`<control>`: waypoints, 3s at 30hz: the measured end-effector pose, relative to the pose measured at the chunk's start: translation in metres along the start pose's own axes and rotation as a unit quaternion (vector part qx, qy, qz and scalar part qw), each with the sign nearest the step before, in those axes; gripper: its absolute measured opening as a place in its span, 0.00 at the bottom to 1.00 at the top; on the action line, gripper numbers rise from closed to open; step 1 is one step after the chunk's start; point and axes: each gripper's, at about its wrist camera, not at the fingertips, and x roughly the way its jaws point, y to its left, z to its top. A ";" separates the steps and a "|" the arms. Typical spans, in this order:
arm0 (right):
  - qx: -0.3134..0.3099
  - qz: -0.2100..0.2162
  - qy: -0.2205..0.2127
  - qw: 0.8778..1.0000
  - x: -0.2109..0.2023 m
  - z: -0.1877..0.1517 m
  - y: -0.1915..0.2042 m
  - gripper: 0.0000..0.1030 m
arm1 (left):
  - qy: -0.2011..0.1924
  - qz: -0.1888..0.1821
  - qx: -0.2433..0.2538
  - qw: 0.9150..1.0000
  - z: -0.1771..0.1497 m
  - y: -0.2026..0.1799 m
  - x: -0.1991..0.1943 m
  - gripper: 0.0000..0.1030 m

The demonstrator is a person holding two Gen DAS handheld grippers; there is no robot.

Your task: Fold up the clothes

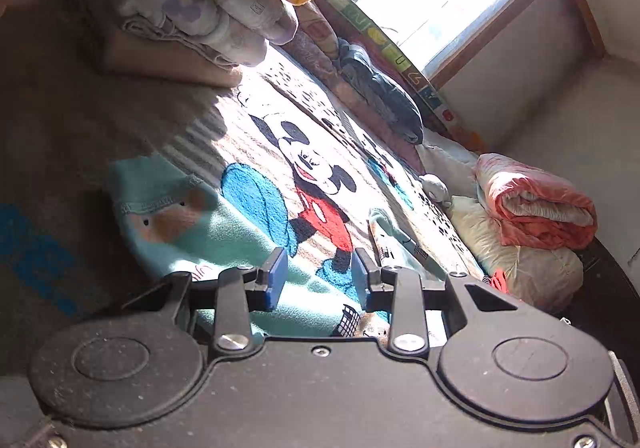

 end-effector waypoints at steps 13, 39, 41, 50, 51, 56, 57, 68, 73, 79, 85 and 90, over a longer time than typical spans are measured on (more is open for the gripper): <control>0.017 0.003 -0.028 0.999 -0.009 -0.016 0.013 0.54 | 0.085 -0.081 -0.127 0.985 0.003 0.008 0.037 0.66; 0.026 -0.019 -0.072 0.997 -0.017 -0.038 0.027 0.55 | 0.135 -0.063 -0.102 0.984 0.003 -0.012 0.100 0.44; 0.025 -0.020 -0.072 0.997 -0.017 -0.038 0.028 0.55 | 0.106 -0.055 -0.126 0.985 0.010 0.005 0.093 0.40; 0.021 -0.021 -0.073 0.997 -0.013 -0.039 0.024 0.55 | -0.015 -0.047 -0.170 0.984 0.040 0.044 0.022 0.63; 0.021 -0.021 -0.074 0.997 -0.013 -0.039 0.024 0.55 | -0.010 -0.059 -0.177 0.982 0.042 0.045 0.017 0.66; 0.024 -0.017 -0.078 0.997 -0.014 -0.042 0.025 0.55 | 0.039 -0.078 -0.176 0.981 0.037 0.039 0.031 0.81; 0.023 -0.017 -0.078 0.997 -0.014 -0.041 0.025 0.55 | 0.024 -0.045 -0.167 0.985 0.036 0.045 0.032 0.74; 0.010 -0.029 -0.067 0.997 -0.015 -0.039 0.031 0.55 | -0.032 -0.103 -0.179 0.978 0.057 0.054 0.003 0.83; 0.006 -0.034 -0.065 0.997 -0.015 -0.038 0.033 0.55 | -0.019 0.040 -0.145 0.988 0.047 0.053 0.025 0.49; -0.052 -0.068 -0.066 0.994 -0.028 -0.037 0.065 0.51 | -0.086 0.036 -0.107 0.990 0.054 0.024 0.008 0.77; -0.036 -0.065 -0.072 0.995 -0.074 -0.065 0.077 0.49 | -0.072 0.013 -0.105 0.992 0.054 0.006 0.022 0.77; 0.065 -0.089 -0.080 0.991 -0.122 -0.085 0.026 0.50 | -0.033 -0.008 -0.058 0.998 0.049 -0.030 0.045 0.78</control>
